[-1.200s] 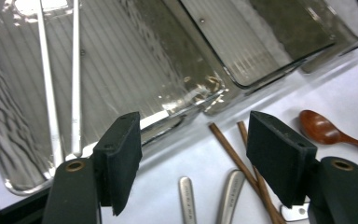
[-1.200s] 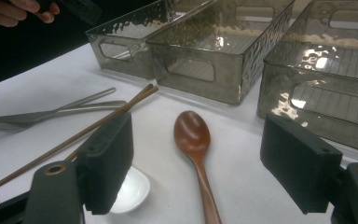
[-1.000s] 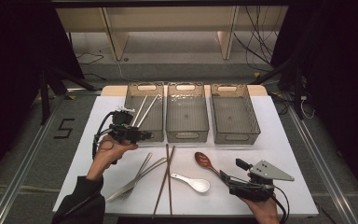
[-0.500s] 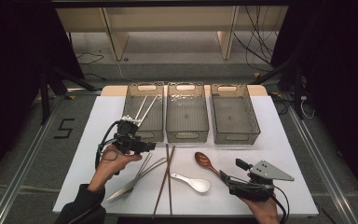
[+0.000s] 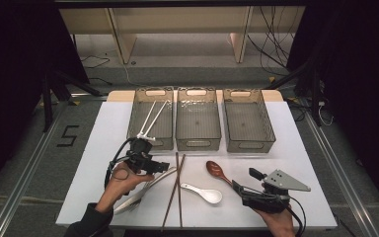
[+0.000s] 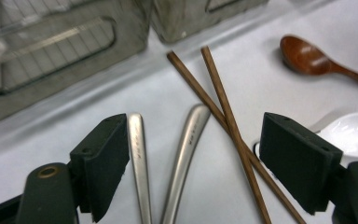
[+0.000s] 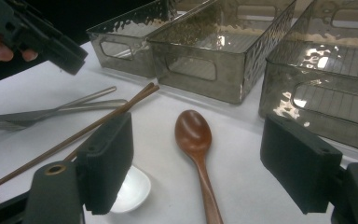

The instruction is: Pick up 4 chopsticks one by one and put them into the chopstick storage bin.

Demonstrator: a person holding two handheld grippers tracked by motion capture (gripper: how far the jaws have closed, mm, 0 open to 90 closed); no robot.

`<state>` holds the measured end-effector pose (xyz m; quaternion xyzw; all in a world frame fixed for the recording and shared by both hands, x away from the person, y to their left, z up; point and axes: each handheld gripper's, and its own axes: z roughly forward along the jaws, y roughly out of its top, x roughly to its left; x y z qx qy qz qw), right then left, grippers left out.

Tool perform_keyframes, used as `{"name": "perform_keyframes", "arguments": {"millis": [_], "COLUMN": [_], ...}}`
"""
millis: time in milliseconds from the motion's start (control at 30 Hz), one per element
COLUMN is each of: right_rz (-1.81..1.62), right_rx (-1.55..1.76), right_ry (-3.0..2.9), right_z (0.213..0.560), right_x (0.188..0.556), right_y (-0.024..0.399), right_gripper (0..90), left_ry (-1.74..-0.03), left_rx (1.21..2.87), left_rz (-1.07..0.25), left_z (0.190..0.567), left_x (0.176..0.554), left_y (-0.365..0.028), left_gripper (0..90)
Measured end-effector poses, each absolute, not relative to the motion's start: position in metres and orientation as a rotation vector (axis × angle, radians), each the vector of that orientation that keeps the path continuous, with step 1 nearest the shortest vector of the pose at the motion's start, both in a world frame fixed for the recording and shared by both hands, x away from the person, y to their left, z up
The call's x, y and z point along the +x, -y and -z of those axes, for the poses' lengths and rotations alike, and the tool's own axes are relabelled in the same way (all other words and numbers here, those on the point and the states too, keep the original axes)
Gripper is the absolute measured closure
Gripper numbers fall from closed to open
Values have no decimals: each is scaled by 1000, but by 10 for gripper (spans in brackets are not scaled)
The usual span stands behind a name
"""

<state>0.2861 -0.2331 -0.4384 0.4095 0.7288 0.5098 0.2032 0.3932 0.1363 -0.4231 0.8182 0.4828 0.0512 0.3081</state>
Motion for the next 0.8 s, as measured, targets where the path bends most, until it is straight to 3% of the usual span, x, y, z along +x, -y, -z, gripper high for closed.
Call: {"name": "perform_keyframes", "arguments": {"millis": [400, 800], "right_rz": [-1415, -1410], "right_rx": [1138, 1126], "right_ry": [-2034, -2036], "right_z": [438, 438], "right_x": [286, 285], "right_y": [233, 233], "right_gripper": [264, 264], "left_ry": [-1257, -1206], "left_rx": [2275, 2348], "left_rz": [-70, -4], "left_z": [439, 452], "left_x": [378, 371], "left_y": [-116, -104], "left_gripper": [265, 404]}}
